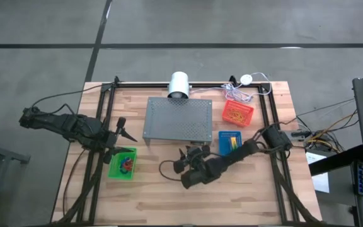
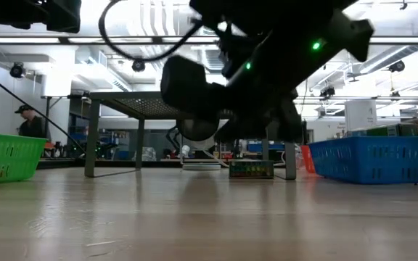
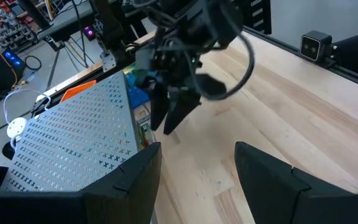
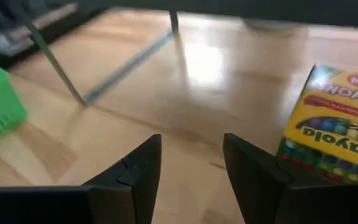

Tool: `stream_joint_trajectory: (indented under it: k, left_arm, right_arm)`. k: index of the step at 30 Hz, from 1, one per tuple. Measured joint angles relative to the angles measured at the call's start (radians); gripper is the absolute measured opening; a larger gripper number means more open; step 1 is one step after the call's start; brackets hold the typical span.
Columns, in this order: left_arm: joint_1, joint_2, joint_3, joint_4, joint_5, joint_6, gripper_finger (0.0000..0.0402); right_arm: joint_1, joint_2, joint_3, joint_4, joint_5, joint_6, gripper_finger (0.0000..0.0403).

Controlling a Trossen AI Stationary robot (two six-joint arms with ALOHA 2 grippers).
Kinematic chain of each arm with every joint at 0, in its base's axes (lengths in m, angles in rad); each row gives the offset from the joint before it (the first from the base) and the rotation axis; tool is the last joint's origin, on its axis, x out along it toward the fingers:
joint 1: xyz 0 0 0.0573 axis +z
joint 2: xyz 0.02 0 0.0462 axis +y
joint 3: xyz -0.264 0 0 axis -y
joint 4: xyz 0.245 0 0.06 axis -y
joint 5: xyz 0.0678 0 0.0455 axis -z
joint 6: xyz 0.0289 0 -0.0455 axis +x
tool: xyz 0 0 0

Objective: Pick & Place Office Desk Supplies
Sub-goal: Put the yellow crayons into the blue bin

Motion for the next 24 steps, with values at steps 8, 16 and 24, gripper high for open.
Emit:
stream_joint_trajectory:
  k: [8, 16, 24]
  left_arm:
    - [0.0, 0.0, 0.0, 0.0, 0.0, 0.0, 0.0209]
    - [0.0, 0.0, 0.0, 0.0, 0.0, 0.0, 0.0209]
    - [0.0, 0.0, 0.0, 0.0, 0.0, 0.0, 0.0209]
  right_arm:
    - [-0.037, 0.0, 0.0, -0.09, -0.017, 0.073, 0.0198]
    - [-0.08, 0.013, 0.0, -0.104, 0.015, 0.061, 0.0211]
    - [-0.096, 0.07, 0.001, -0.1, -0.01, 0.103, 0.0211]
